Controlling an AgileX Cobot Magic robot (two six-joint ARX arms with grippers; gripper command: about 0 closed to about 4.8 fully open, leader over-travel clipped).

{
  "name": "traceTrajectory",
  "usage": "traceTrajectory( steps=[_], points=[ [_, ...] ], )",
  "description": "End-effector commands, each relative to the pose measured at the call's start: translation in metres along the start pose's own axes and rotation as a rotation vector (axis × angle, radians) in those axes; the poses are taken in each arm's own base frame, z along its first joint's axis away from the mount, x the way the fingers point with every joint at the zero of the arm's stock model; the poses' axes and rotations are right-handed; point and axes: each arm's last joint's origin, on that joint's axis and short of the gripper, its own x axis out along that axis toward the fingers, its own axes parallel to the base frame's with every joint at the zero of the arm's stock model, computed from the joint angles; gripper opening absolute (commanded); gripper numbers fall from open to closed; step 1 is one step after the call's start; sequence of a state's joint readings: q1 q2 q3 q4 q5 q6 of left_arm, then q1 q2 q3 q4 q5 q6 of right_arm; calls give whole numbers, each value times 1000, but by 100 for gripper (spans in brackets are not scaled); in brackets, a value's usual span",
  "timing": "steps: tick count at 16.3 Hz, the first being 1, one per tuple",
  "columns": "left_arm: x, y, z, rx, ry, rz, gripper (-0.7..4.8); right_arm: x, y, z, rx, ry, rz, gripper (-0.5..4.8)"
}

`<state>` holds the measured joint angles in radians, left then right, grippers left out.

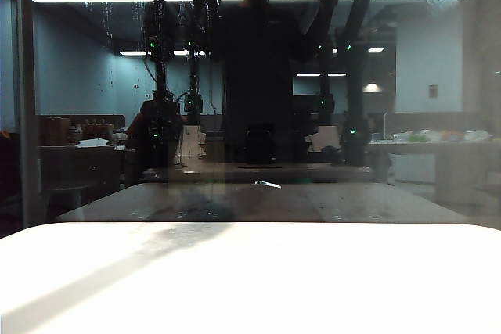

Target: Reach upward to find where there is water on the glass, pick up the sponge from the table, dry the water, and finally place the sponge back on the table.

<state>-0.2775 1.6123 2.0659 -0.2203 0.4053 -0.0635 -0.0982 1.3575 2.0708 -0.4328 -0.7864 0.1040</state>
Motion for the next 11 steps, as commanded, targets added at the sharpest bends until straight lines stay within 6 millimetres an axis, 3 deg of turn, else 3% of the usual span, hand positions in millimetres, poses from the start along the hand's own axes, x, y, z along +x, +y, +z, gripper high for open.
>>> traceTrajectory(
  steps=[1,6,11],
  points=[
    [14,6,-10,12,-20,-2,-5,-2,2,3,-13,-14,2,-6],
    [43,21,-44,-11,25,-1,-6,-2,2,3,-12,-13,2,-6],
    [48,25,-42,21,-57,51,-5,-2,2,3,-11,-11,2,-6]
  ],
)
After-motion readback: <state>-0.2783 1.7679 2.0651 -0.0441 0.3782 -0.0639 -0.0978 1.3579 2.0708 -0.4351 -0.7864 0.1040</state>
